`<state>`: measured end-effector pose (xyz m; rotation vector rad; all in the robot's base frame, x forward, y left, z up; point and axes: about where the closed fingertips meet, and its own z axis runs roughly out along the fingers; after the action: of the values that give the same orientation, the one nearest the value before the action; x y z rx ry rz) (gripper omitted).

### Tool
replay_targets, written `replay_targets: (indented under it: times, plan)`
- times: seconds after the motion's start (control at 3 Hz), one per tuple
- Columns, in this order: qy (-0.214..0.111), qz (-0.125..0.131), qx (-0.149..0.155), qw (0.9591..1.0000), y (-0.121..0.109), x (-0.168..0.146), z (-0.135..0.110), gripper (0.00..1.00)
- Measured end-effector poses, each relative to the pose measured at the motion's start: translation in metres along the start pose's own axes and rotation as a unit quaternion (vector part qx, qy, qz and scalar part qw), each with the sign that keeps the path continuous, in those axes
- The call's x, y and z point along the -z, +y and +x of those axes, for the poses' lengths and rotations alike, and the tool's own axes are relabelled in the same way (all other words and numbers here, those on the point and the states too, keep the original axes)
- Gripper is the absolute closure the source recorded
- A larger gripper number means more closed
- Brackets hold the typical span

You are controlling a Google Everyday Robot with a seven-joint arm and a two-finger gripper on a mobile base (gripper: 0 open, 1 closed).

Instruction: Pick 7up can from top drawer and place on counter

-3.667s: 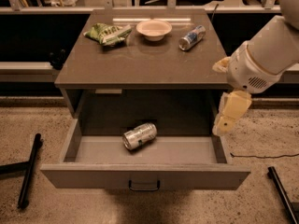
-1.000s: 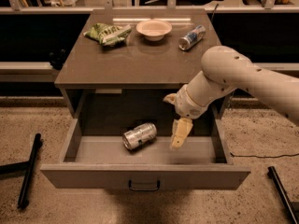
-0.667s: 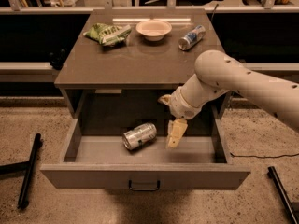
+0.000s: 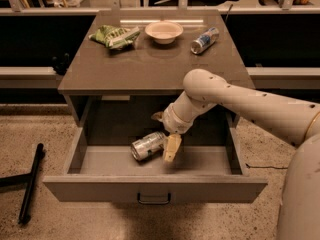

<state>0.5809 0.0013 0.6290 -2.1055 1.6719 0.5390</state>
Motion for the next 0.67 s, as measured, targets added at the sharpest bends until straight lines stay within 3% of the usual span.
replay_targets:
  times: [0.33, 0.67]
  plan:
    - [0.000, 0.000, 0.000, 1.0000, 0.0000, 0.0000, 0.0000, 0.00]
    - [0.000, -0.002, 0.000, 1.0000, 0.0008, -0.0021, -0.0004, 0.17]
